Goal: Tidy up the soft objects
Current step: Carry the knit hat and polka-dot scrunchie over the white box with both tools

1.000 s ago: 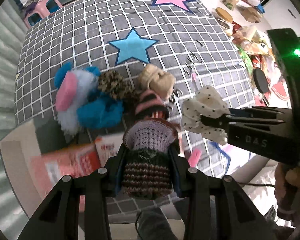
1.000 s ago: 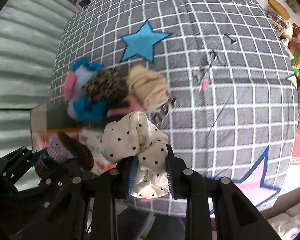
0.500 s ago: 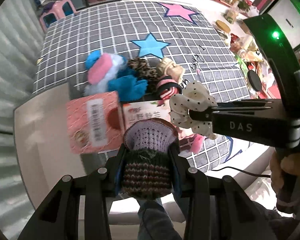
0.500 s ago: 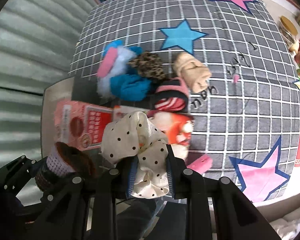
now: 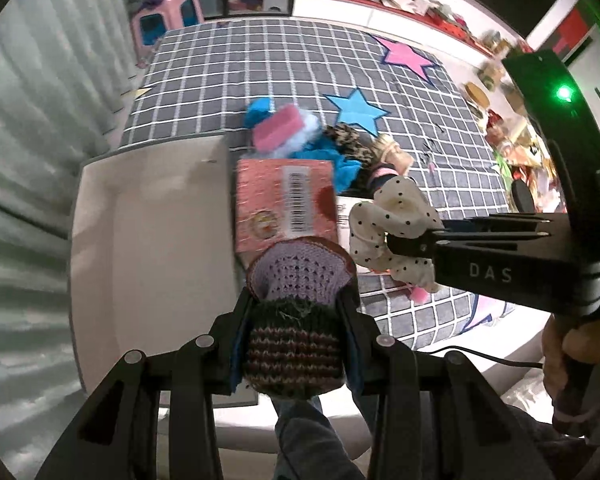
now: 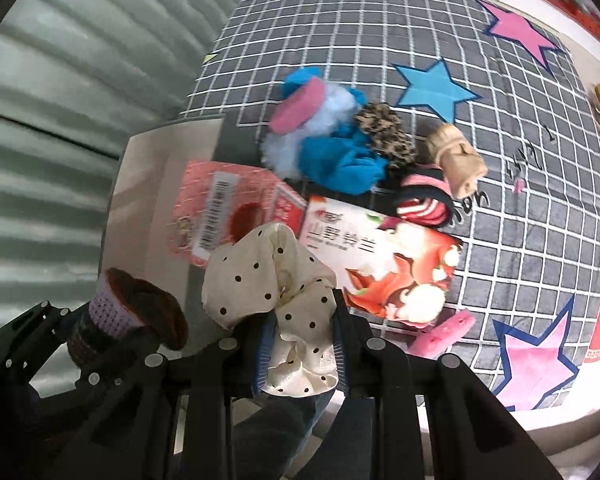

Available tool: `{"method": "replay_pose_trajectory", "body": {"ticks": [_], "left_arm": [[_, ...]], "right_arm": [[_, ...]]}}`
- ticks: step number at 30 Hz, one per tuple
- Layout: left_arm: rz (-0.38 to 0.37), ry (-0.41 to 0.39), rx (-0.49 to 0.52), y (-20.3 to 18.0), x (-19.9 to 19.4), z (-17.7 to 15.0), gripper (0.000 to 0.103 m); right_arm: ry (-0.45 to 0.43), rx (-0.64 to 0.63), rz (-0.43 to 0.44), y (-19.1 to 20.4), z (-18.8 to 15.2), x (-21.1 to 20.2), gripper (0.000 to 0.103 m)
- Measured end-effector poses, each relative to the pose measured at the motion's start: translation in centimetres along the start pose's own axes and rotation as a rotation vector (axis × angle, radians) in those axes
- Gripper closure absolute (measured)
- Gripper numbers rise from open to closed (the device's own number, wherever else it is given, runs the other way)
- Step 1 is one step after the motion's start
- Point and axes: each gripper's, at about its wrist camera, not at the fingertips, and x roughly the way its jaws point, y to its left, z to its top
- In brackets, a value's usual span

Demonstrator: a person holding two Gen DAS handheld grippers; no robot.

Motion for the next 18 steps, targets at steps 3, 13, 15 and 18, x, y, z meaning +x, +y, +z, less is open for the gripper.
{"method": "replay_pose_trajectory", "body": {"ticks": [3,13,15,18], "left_arm": [[0.002,-0.01,-0.036,1.4,-0.4,-0.5,0.061],[0.016,-0.024,-0.149,5.9,-1.2,-2.3,0.061],[0.025,-0.029,-0.171,6.7,-1.4,-2.7,0.061],[0.03,-0.032,-0.207,7.8,-1.5,-3.2,0.061]], "right_arm": [[0.005,-0.021,-0.006,1.0,0.1,0.1,0.075],[0.016,-0.1,-0.022,4.7,0.5,0.2,0.075],[0.02,-0.118,-0.025,5.3,0.6,0.4,0.075],[0.028,-0.15,-0.029,6.4,0.7,0.6,0.075]]}}
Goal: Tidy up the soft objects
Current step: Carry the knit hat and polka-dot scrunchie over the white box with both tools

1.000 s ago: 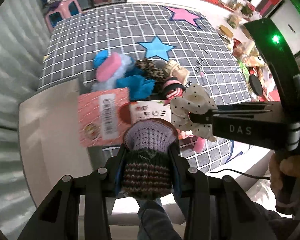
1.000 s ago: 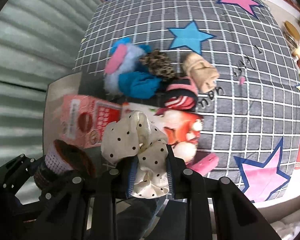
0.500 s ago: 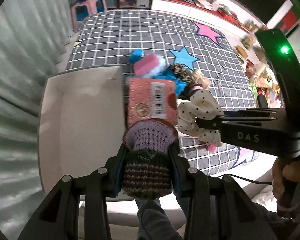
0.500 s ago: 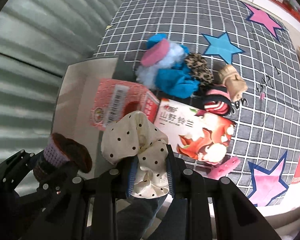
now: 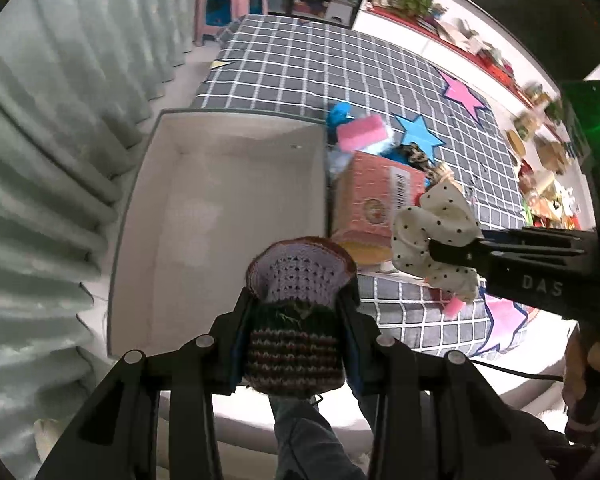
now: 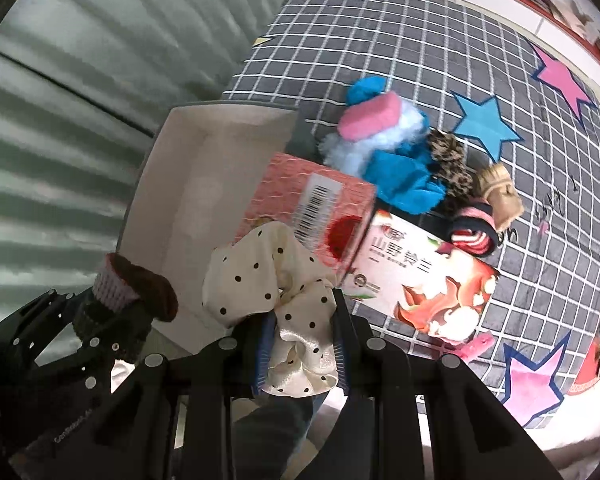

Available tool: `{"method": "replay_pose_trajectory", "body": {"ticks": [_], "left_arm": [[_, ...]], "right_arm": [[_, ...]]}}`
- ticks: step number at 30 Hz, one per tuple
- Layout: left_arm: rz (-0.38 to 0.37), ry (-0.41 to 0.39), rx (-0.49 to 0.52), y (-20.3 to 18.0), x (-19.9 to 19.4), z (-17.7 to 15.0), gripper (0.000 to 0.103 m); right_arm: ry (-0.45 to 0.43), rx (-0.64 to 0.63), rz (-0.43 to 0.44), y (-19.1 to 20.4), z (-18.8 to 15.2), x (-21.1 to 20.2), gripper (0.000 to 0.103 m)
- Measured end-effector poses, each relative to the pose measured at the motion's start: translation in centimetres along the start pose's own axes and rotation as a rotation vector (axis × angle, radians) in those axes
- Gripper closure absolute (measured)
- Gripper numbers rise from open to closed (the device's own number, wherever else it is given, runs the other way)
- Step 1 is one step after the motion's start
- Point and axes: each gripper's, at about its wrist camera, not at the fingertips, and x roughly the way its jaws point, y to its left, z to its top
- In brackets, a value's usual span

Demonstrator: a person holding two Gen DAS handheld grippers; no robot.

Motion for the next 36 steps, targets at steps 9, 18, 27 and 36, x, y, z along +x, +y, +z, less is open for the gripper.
{"method": "replay_pose_trajectory", "body": {"ticks": [9,18,27,36], "left_arm": [[0.027,0.002,-0.098,3.5,-0.2,-1.2,0.061],[0.065,0.01,-0.18,6.6,-0.4,-2.7,0.061],[0.083,0.032,-0.227,8.6,-0.1,-3.9,0.061],[0.088,0.048,-0.225,8.6,0.7,-3.5,0.061]], "right_arm": [[0.031,-0.109,0.002,3.9,0.5,1.2,0.075],[0.072,-0.213,0.013,7.8,0.5,2.9,0.075],[0.107,-0.267,0.023,9.7,0.3,4.4,0.075],[0.127,-0.29,0.031,9.9,0.2,4.8,0.075]]}}
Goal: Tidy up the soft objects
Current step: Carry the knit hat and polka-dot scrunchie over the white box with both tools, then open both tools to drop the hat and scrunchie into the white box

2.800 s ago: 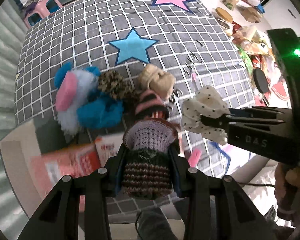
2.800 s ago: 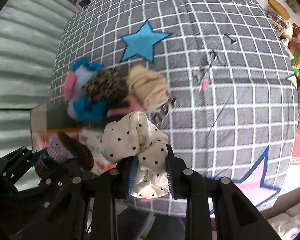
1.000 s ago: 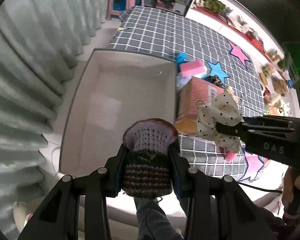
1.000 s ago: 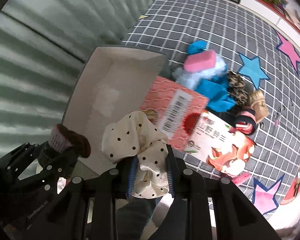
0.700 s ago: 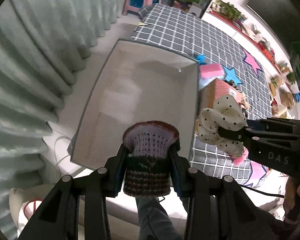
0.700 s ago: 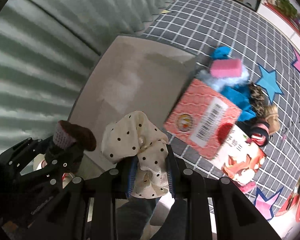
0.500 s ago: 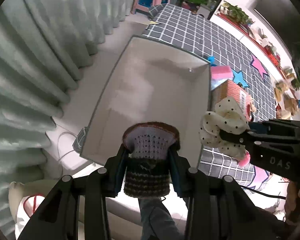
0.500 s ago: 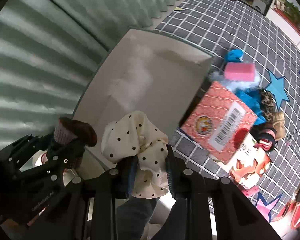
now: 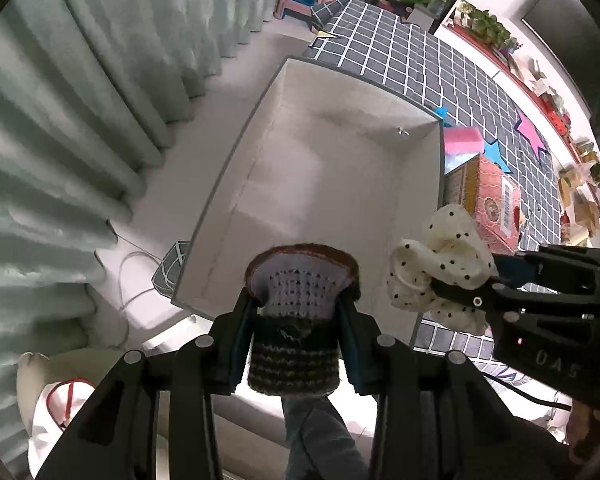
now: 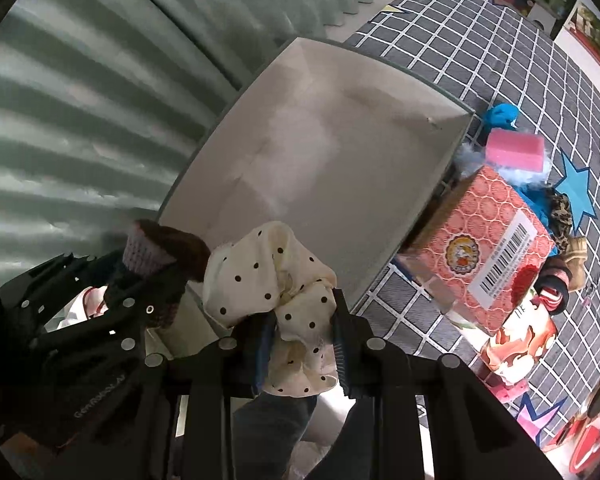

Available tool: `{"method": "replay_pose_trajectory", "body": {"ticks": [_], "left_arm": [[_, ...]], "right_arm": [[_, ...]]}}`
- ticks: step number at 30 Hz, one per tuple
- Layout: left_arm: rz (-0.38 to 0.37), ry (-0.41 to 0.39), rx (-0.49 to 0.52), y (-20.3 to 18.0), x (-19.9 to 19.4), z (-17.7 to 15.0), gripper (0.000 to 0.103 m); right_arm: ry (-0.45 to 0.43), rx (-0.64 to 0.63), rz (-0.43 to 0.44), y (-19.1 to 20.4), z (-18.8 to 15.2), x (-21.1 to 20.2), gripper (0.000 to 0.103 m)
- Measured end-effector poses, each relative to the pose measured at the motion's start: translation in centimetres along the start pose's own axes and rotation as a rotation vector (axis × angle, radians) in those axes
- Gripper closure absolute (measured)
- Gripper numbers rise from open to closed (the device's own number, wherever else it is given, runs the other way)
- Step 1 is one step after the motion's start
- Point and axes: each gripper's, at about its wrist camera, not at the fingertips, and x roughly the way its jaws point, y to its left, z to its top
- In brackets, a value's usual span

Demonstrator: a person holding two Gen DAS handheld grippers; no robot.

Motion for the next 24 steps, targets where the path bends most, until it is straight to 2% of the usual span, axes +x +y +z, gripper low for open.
{"method": "replay_pose_trajectory", "body": {"ticks": [24], "left_arm": [[0.039,0.051,0.001,0.7,2.3,0.5,0.061]], "right_arm": [[0.038,-0.007,0.026,0.0,0.8,1.3,0.075]]}}
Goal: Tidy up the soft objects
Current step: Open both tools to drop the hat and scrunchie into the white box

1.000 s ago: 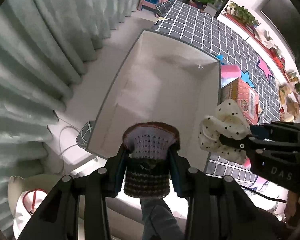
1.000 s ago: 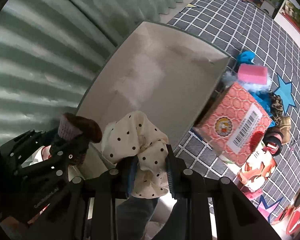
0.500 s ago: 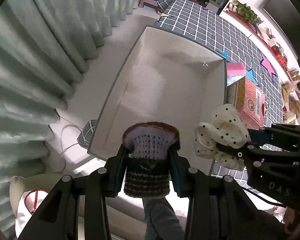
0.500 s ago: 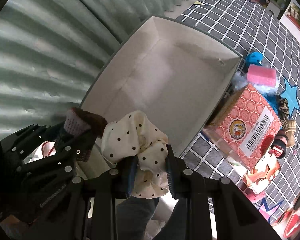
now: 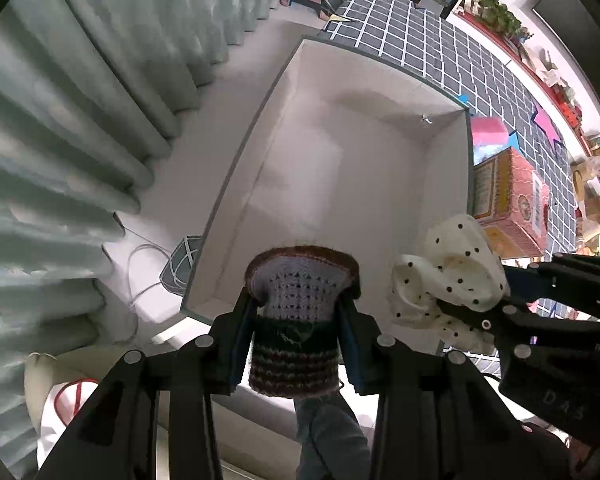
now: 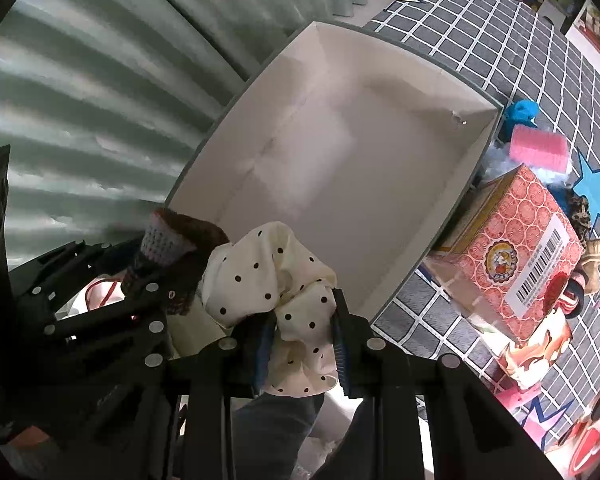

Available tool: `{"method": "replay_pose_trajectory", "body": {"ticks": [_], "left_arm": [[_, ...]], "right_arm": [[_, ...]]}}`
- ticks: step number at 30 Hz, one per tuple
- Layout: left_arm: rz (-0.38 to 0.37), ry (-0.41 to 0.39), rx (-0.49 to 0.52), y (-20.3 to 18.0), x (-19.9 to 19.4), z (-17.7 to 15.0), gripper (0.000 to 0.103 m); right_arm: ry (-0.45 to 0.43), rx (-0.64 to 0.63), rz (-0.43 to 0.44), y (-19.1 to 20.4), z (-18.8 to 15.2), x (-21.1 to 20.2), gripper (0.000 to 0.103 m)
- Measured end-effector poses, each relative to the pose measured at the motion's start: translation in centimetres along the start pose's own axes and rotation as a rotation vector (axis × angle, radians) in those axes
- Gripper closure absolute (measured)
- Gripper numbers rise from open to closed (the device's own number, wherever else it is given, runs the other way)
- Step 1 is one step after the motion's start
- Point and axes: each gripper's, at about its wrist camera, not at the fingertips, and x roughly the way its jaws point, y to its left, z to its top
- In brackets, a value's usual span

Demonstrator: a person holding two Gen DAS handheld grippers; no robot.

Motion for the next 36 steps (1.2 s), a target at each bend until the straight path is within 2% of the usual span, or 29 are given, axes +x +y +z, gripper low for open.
{"method": "replay_pose_trajectory", "body": {"ticks": [26,28,29,30,33,34,35,36], "left_arm": [[0.025,0.053,0.035,-0.4,1.8,0.3,0.061],[0.025,0.049,0.038,-0.5,1.9,0.3,0.058],[0.031,0.04,0.041,-0.6,1.7,0.3,0.053],[0.041,0.032,0.043,-0.7,1.6,0.3,0.049],[0.078,0.012,0.033,-0.3,1.3,0.4,0.037],[0.079,0.011,0.022,-0.1,1.2,0.5,0.029],[0.081,0.01,0.007,0.2,1.2,0.5,0.023],[0.076,0.006,-0.006,0.4,1.1,0.5,0.023]], "right_arm": [[0.046,0.026,0.007,-0.3,0.4,2.2,0.075],[0.047,0.03,0.013,-0.4,0.4,2.3,0.075],[0.047,0.031,0.017,-0.5,0.4,2.3,0.073],[0.041,0.034,0.017,-0.5,0.3,2.4,0.063],[0.022,0.045,-0.007,-0.9,0.2,2.0,0.046],[0.016,0.052,-0.005,-1.1,0.2,1.8,0.043],[0.008,0.063,0.001,-1.4,0.2,1.6,0.034],[0.0,0.071,0.011,-1.6,0.2,1.3,0.022]]}}
